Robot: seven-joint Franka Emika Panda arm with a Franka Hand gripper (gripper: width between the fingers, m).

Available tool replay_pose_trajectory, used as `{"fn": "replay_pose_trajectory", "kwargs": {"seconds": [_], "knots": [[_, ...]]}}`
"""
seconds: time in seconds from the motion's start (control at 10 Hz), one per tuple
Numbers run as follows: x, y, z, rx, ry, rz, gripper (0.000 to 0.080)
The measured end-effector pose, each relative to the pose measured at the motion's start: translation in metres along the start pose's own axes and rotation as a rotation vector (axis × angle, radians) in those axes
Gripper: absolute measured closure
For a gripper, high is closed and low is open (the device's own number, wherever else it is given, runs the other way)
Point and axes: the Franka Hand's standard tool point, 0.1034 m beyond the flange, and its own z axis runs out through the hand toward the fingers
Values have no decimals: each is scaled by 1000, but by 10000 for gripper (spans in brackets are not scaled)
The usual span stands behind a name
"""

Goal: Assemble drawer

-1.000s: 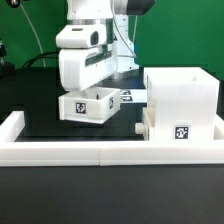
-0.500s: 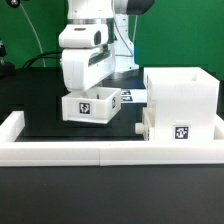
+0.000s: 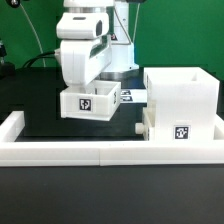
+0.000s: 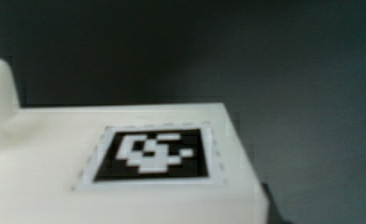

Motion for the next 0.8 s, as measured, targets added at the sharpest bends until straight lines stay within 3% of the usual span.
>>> {"fn": "replay_pose_trajectory", "kwargs": {"seconds": [0.5,0.8], "knots": [[-1,-1,3,7,-1,-10,757],[13,25,-10,7,-1,-83,757]]}}
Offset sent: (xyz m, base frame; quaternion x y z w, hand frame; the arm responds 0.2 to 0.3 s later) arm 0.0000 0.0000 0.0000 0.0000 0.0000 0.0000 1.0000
